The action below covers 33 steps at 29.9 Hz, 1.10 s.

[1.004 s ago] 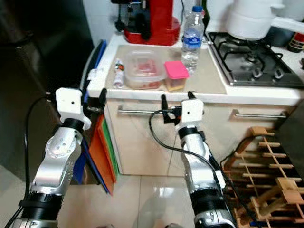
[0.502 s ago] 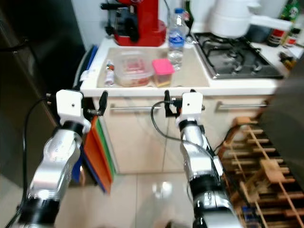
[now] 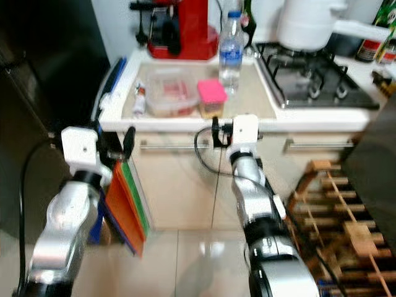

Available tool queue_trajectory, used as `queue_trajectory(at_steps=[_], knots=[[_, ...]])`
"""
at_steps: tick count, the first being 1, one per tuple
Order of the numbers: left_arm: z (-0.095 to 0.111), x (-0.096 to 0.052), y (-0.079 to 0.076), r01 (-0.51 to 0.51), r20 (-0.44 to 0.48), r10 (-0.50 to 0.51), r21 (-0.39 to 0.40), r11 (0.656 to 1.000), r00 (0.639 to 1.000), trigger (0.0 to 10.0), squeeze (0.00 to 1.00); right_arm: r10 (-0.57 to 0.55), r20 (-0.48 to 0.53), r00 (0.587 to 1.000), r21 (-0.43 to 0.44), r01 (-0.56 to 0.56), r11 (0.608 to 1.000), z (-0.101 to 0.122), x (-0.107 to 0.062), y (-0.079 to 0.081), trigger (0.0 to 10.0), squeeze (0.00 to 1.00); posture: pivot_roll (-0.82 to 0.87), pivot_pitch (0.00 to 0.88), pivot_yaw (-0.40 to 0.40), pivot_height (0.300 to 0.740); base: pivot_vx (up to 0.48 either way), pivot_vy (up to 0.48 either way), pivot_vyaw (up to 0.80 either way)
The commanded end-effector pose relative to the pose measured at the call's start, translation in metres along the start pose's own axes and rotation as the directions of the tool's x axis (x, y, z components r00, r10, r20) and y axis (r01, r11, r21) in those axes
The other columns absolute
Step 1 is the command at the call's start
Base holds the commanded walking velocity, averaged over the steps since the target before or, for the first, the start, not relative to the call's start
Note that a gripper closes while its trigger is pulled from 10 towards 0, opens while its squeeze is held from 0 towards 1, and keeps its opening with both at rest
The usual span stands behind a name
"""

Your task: Restocking fridge

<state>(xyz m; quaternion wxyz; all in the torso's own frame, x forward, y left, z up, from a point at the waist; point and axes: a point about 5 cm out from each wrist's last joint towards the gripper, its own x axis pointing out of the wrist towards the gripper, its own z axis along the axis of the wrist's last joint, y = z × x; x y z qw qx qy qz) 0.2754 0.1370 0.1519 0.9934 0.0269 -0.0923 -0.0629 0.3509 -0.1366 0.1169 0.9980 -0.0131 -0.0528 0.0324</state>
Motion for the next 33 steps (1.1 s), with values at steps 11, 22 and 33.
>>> queue_trajectory(at_steps=[11,22,33], knots=[[0.003,-0.004,0.007,-0.026,-0.004,0.026,0.019,0.999,1.000,10.0,0.00,0.145,0.002,0.989,0.059,-0.145,0.988,0.003,-0.002,0.038,10.0,0.00,0.08,0.000,0.019,0.740,0.000,0.000,0.00],[0.003,-0.005,0.005,-0.021,-0.012,0.021,0.018,1.000,1.000,10.0,0.00,0.127,0.013,0.992,-0.005,-0.127,0.992,0.011,0.008,0.037,10.0,0.00,0.09,0.001,0.016,0.740,0.000,0.000,0.00],[-0.003,0.008,0.020,-0.029,-0.072,0.034,0.057,0.998,0.997,10.0,0.00,0.130,0.052,0.990,0.001,-0.130,0.991,0.019,0.008,0.039,10.0,0.00,0.08,0.016,0.020,0.740,0.000,0.000,0.00]])
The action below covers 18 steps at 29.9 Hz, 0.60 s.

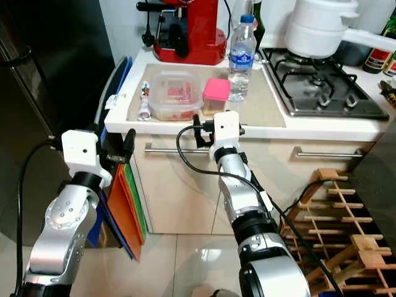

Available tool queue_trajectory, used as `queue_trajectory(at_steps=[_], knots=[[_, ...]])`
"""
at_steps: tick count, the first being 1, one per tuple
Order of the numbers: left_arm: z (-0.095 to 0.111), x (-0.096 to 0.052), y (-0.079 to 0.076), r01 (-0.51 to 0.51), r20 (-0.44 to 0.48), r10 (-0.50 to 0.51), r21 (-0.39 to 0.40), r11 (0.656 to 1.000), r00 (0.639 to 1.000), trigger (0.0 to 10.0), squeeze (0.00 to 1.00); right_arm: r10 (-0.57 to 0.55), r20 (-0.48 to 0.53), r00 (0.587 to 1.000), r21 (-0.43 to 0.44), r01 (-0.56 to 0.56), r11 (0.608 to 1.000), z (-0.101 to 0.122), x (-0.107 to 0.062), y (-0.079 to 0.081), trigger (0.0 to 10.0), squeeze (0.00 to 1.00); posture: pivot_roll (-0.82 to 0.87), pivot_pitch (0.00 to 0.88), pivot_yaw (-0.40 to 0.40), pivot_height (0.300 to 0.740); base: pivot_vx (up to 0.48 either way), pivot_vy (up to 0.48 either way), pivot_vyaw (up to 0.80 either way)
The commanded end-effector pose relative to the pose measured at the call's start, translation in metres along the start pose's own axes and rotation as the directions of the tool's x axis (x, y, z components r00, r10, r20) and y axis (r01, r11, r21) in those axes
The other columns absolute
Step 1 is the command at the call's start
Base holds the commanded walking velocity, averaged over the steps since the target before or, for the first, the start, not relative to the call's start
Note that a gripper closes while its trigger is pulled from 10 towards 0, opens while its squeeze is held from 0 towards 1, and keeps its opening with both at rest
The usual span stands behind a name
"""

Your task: Restocking fridge

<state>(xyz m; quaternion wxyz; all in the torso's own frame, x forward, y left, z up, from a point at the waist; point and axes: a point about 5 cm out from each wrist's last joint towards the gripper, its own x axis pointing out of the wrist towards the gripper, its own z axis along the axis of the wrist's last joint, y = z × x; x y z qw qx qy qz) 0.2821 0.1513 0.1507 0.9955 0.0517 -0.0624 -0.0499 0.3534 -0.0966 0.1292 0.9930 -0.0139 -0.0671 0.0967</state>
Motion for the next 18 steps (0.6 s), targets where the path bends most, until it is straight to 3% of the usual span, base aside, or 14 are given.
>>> queue_trajectory(at_steps=[1,5,12,18], knots=[[0.003,0.006,0.009,-0.019,-0.005,0.019,0.009,1.000,1.000,10.0,0.00,0.000,0.023,1.000,-0.003,0.000,1.000,0.006,0.000,-0.001,10.0,0.00,0.08,0.017,0.023,0.740,0.000,0.000,0.00],[0.004,0.010,0.010,-0.020,-0.004,0.020,0.011,1.000,1.000,10.0,0.00,-0.010,0.022,1.000,-0.004,0.010,1.000,0.004,-0.002,-0.001,10.0,0.00,0.07,0.018,0.027,0.740,0.000,0.000,0.00],[0.004,0.012,0.005,-0.014,0.000,0.014,0.005,1.000,1.000,10.0,0.00,0.025,0.108,0.994,0.016,-0.027,1.000,0.028,0.004,0.009,10.0,0.00,0.07,0.015,0.016,0.740,0.000,0.000,0.00],[0.002,0.010,0.004,-0.012,-0.006,0.012,0.003,1.000,1.000,10.0,0.00,0.026,0.108,0.994,0.025,-0.029,0.999,0.032,0.009,0.013,10.0,0.00,0.08,0.012,0.016,0.740,0.000,0.000,0.00]])
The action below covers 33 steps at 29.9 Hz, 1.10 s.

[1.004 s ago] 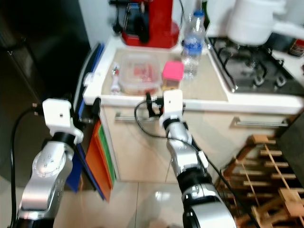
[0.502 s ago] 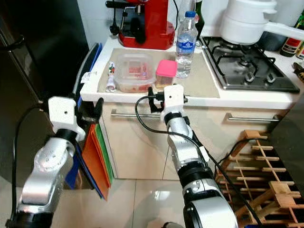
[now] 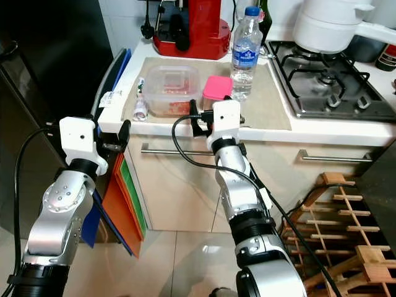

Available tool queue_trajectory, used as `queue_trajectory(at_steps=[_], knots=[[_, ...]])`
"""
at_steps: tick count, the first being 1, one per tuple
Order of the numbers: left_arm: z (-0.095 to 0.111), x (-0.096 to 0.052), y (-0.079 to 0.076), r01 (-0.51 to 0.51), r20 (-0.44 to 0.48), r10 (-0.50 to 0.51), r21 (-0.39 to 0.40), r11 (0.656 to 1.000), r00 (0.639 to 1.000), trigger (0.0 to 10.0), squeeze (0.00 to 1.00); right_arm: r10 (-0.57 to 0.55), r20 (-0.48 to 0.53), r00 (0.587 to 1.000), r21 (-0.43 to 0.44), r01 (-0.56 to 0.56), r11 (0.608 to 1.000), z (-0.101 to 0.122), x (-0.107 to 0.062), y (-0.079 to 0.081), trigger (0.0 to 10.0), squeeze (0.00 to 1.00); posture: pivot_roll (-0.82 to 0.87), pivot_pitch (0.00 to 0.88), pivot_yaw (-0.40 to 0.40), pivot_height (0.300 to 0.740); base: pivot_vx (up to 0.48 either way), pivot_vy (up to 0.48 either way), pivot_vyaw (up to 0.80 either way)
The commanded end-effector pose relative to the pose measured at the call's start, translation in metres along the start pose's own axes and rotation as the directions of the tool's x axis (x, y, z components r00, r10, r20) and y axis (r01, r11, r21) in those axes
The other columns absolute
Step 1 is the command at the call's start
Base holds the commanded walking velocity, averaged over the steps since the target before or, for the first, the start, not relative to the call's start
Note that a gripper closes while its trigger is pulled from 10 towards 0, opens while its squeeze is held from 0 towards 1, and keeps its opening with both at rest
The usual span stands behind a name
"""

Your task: Restocking fridge

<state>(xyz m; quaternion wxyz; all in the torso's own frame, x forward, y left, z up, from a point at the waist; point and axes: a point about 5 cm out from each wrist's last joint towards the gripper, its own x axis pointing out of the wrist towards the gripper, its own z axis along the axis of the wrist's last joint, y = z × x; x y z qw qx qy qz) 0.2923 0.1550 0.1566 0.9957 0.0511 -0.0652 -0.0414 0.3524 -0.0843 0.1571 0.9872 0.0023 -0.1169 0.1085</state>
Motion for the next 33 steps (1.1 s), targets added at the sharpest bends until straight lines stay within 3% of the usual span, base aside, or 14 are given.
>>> queue_trajectory(at_steps=[1,13,18,22,33], knots=[[-0.002,0.000,-0.001,0.006,-0.011,-0.006,0.003,1.000,1.000,10.0,0.00,0.002,-0.003,1.000,0.001,-0.002,1.000,0.003,0.005,0.002,10.0,0.00,0.08,0.011,0.017,0.740,0.000,0.000,0.00],[-0.002,0.002,0.005,0.003,-0.013,-0.003,0.016,1.000,1.000,10.0,0.00,-0.026,-0.081,0.996,-0.042,0.022,0.999,-0.013,0.007,0.001,10.0,0.00,0.09,0.000,0.024,0.740,0.000,0.000,0.00],[-0.003,0.001,0.006,-0.003,-0.023,0.003,0.012,1.000,1.000,10.0,0.00,-0.004,-0.087,0.996,-0.018,0.002,1.000,-0.014,0.007,0.003,10.0,0.00,0.09,0.000,0.018,0.740,0.000,0.000,0.00],[-0.011,-0.001,0.000,0.023,-0.070,-0.023,0.001,1.000,0.997,10.0,0.00,-0.036,-0.107,0.994,0.004,0.037,0.999,-0.019,0.001,-0.005,10.0,0.00,0.08,0.000,0.021,0.740,0.000,0.000,0.00],[-0.012,-0.001,-0.004,0.031,-0.076,-0.031,-0.002,1.000,0.997,10.0,0.00,-0.034,-0.121,0.992,0.006,0.035,0.999,-0.022,-0.010,-0.009,10.0,0.00,0.08,0.000,0.013,0.740,0.000,0.000,0.00]])
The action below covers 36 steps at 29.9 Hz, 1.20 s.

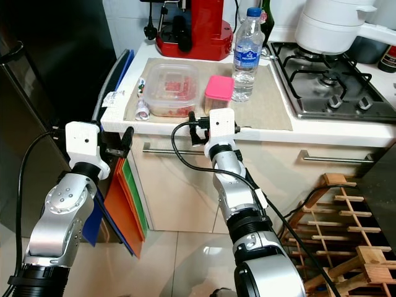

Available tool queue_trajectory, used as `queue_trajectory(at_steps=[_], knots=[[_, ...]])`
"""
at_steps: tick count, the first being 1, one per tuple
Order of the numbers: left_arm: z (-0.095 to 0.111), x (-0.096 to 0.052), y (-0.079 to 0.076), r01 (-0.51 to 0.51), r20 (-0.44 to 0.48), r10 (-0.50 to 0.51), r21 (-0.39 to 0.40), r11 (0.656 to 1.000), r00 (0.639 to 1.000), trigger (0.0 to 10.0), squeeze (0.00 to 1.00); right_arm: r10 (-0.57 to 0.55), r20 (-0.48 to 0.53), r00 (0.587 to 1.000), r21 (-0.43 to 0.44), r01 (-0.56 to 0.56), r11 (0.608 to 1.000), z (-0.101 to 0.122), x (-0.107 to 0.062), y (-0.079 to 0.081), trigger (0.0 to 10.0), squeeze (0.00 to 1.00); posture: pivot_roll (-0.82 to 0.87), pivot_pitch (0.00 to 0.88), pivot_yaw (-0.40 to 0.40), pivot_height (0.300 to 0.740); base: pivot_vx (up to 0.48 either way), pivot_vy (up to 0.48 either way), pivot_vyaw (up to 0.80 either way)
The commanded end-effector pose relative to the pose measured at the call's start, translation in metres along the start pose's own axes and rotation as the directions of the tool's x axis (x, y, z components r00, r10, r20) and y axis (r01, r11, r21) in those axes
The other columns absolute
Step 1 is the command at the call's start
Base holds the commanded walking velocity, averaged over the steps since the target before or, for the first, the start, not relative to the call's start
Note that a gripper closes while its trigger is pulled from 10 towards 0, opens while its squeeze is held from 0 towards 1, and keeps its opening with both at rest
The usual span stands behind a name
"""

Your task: Restocking fridge

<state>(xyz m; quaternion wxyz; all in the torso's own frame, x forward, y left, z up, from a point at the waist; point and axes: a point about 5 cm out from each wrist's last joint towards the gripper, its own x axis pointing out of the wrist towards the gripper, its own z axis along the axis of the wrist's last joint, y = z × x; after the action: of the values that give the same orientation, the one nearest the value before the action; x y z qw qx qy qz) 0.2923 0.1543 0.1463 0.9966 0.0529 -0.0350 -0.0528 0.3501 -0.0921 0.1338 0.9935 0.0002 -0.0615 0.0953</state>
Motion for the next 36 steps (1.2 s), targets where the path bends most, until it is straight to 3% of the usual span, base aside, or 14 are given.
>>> queue_trajectory(at_steps=[1,6,14,18,23,36], knots=[[-0.002,0.000,-0.002,0.005,-0.017,-0.005,0.000,1.000,1.000,10.0,0.00,-0.010,-0.011,1.000,0.002,0.010,1.000,-0.001,-0.003,-0.004,10.0,0.00,0.08,0.000,0.012,0.740,0.000,0.000,0.00],[0.000,-0.003,-0.002,0.003,0.005,-0.003,0.007,1.000,1.000,10.0,0.00,-0.034,0.019,0.999,-0.004,0.034,0.999,0.005,-0.013,-0.012,10.0,0.00,0.07,0.000,0.005,0.740,0.000,0.000,0.00],[0.005,-0.009,-0.011,0.030,0.042,-0.032,0.033,0.999,0.999,10.0,0.00,-0.043,0.030,0.999,-0.004,0.044,0.999,0.007,-0.047,-0.017,10.0,0.00,0.06,0.000,0.000,0.740,0.000,0.000,0.00],[0.006,-0.008,-0.012,0.039,0.043,-0.040,0.031,0.999,0.998,10.0,0.00,-0.059,0.011,0.998,0.012,0.058,0.998,0.006,-0.050,-0.018,10.0,0.00,0.06,0.000,0.001,0.740,0.000,0.000,-0.10],[0.007,-0.002,-0.012,0.037,0.046,-0.040,0.056,0.998,0.998,10.0,0.00,-0.068,0.002,0.998,0.005,0.068,0.998,0.010,-0.051,-0.021,10.0,0.00,0.06,0.000,0.000,0.740,0.000,0.480,-0.57],[0.012,0.004,-0.010,0.009,0.053,-0.012,0.068,0.998,0.999,10.0,0.00,-0.039,0.006,0.999,-0.026,0.040,0.999,0.014,-0.043,-0.014,10.0,0.00,0.06,0.000,0.005,0.740,0.000,0.000,0.00]])
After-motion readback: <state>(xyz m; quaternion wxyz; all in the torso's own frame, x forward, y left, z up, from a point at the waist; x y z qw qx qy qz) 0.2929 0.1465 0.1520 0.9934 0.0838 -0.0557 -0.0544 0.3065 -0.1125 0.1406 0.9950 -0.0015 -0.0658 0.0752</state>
